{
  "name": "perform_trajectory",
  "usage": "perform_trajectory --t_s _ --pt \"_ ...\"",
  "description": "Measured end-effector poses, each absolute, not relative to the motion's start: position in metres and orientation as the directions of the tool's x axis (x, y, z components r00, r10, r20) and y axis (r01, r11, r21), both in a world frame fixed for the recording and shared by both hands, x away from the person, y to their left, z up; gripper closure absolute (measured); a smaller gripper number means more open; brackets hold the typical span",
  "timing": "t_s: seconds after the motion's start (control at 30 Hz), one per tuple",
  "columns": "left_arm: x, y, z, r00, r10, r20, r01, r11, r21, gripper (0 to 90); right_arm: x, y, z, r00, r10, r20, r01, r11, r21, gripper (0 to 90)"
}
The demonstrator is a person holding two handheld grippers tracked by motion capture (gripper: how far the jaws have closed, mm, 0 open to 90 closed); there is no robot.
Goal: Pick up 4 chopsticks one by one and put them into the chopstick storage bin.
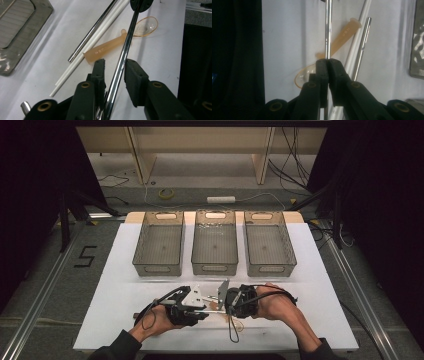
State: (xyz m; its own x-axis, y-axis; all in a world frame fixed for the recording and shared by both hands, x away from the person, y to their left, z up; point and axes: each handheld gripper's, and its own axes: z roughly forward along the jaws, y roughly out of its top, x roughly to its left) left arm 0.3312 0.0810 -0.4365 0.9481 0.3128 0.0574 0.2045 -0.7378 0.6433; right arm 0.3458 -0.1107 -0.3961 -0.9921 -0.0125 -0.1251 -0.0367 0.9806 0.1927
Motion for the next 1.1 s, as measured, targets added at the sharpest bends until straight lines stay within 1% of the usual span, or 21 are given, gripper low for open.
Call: perform_trajectory --t_s 0.17,0.2,0.23,0.3,0.4,0.43,0.47,0.5,0.53,0.6,0.63,0.7,0.73,0.77,0.8,0.83,0.87,0.9,1.0,1.07,1.1 --pt "0.328 0.08 -0.437 0.961 0.271 0.057 0.176 -0.755 0.632 77.0 0.344 -0.111 -0.397 -0.99 -0.05 -0.128 -0.074 0.979 0.19 86.7" --pt "0.327 0.078 -0.438 0.969 0.24 0.051 0.157 -0.767 0.622 78.0 0.343 -0.111 -0.397 -0.99 -0.064 -0.124 -0.086 0.98 0.18 86.6" --pt "0.327 0.078 -0.438 0.969 0.24 0.051 0.157 -0.767 0.622 79.3 0.342 -0.111 -0.396 -0.991 -0.066 -0.117 -0.085 0.982 0.169 86.3" --pt "0.324 0.077 -0.439 0.978 0.205 0.037 0.137 -0.769 0.625 82.3 0.343 -0.112 -0.397 -0.99 -0.08 -0.118 -0.1 0.98 0.174 84.9" --pt "0.323 0.077 -0.437 0.981 0.19 0.029 0.13 -0.767 0.629 83.0 0.344 -0.114 -0.396 -0.992 -0.067 -0.104 -0.085 0.98 0.181 83.5" --pt "0.323 0.079 -0.436 0.976 0.214 0.038 0.142 -0.761 0.633 83.2 0.346 -0.118 -0.393 -0.994 -0.029 -0.107 -0.052 0.974 0.221 79.2" --pt "0.323 0.079 -0.436 0.976 0.214 0.038 0.142 -0.761 0.633 83.2 0.348 -0.12 -0.391 -0.995 -0.001 -0.1 -0.026 0.97 0.243 76.1" --pt "0.327 0.083 -0.435 0.971 0.237 0.04 0.16 -0.758 0.633 83.2 0.35 -0.123 -0.387 -0.995 0.007 -0.104 -0.022 0.962 0.271 69.5" --pt "0.328 0.085 -0.435 0.966 0.257 0.039 0.174 -0.75 0.638 83.2 0.351 -0.126 -0.383 -0.992 0.046 -0.116 0.009 0.952 0.305 65.3" --pt "0.33 0.087 -0.434 0.962 0.272 0.037 0.185 -0.744 0.642 83.2 0.354 -0.133 -0.376 -0.989 0.097 -0.115 0.047 0.924 0.38 60.5" --pt "0.331 0.089 -0.434 0.957 0.289 0.036 0.197 -0.735 0.649 83.2 0.354 -0.133 -0.376 -0.989 0.097 -0.115 0.047 0.924 0.38 60.5" --pt "0.333 0.093 -0.432 0.945 0.325 0.036 0.222 -0.718 0.66 83.2 0.356 -0.139 -0.37 -0.981 0.162 -0.107 0.096 0.883 0.459 53.5" --pt "0.335 0.097 -0.429 0.934 0.354 0.039 0.24 -0.705 0.668 83.2 0.359 -0.146 -0.367 -0.969 0.231 -0.085 0.153 0.838 0.523 46.5" --pt "0.335 0.097 -0.429 0.934 0.354 0.039 0.24 -0.705 0.668 83.2 0.361 -0.149 -0.366 -0.961 0.265 -0.078 0.18 0.813 0.554 44.4" --pt "0.337 0.1 -0.427 0.921 0.388 0.042 0.258 -0.685 0.681 83.2 0.362 -0.152 -0.367 -0.956 0.285 -0.064 0.197 0.79 0.58 43.1" --pt "0.337 0.1 -0.427 0.921 0.388 0.042 0.258 -0.685 0.681 83.2 0.363 -0.155 -0.367 -0.95 0.307 -0.06 0.21 0.768 0.605 41.8" --pt "0.338 0.104 -0.425 0.908 0.416 0.041 0.274 -0.667 0.693 83.2 0.363 -0.157 -0.368 -0.941 0.333 -0.059 0.224 0.744 0.63 40.3" --pt "0.338 0.104 -0.425 0.908 0.416 0.041 0.274 -0.667 0.693 83.2 0.363 -0.157 -0.368 -0.941 0.333 -0.059 0.224 0.744 0.63 40.3" --pt "0.342 0.111 -0.422 0.881 0.471 0.042 0.302 -0.628 0.717 83.2 0.365 -0.169 -0.372 -0.905 0.423 -0.048 0.274 0.664 0.696 38.8" --pt "0.343 0.113 -0.421 0.874 0.484 0.039 0.31 -0.619 0.721 83.2 0.365 -0.176 -0.374 -0.888 0.459 -0.03 0.292 0.612 0.735 37.8" --pt "0.344 0.115 -0.42 0.868 0.495 0.034 0.32 -0.611 0.724 83.2 0.365 -0.176 -0.374 -0.888 0.459 -0.03 0.292 0.612 0.735 37.8"
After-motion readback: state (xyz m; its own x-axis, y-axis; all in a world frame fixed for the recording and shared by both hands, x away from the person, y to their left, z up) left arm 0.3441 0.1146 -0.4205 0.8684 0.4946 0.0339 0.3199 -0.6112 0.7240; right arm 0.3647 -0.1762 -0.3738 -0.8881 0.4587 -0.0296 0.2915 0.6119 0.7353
